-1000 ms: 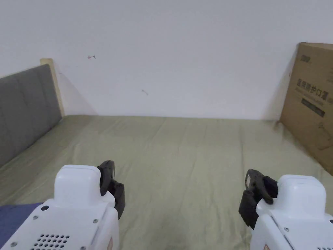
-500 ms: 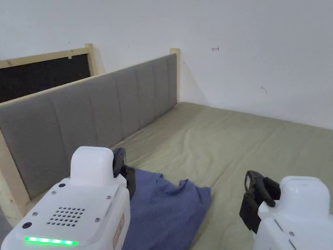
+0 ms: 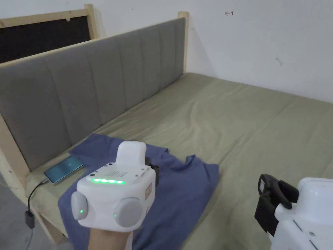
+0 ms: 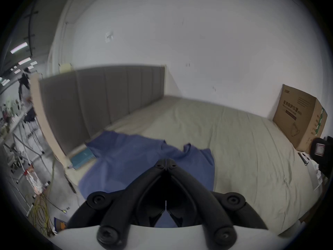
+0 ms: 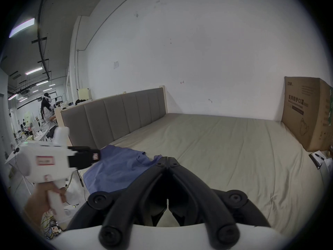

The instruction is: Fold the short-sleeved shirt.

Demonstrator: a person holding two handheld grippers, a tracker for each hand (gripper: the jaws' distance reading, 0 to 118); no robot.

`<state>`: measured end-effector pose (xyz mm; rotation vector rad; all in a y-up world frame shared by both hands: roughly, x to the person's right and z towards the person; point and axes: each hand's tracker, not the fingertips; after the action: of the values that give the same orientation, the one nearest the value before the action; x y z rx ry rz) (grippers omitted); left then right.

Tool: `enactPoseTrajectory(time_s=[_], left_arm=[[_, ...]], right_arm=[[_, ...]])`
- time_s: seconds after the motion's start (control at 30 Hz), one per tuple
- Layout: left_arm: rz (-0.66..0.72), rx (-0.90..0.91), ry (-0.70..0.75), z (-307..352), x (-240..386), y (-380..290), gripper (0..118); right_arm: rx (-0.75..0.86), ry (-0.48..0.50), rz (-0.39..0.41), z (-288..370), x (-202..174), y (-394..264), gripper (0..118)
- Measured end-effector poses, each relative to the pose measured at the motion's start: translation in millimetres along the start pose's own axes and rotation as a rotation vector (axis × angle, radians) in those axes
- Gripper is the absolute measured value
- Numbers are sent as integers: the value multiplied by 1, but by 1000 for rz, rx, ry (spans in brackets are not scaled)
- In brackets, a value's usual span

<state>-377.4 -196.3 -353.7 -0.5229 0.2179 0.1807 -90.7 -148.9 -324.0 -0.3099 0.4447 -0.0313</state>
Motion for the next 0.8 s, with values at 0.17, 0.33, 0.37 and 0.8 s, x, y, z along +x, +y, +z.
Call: enactPoseTrajectory(time_s=[0.17, 0.33, 0.37, 0.8], left_arm=[[27, -244, 38, -85, -8, -22, 0], [102, -452, -11, -129, -11, -49, 1], [99, -453, -24, -132, -11, -53, 11], [59, -491, -37, -146, 5, -49, 118]], right_arm=[[-37, -15, -5, -10, 8, -7, 0], [-68, -24, -13, -15, 16, -11, 0], [-72, -28, -13, -16, 17, -12, 0], [-132, -31, -29, -22, 20, -22, 0]])
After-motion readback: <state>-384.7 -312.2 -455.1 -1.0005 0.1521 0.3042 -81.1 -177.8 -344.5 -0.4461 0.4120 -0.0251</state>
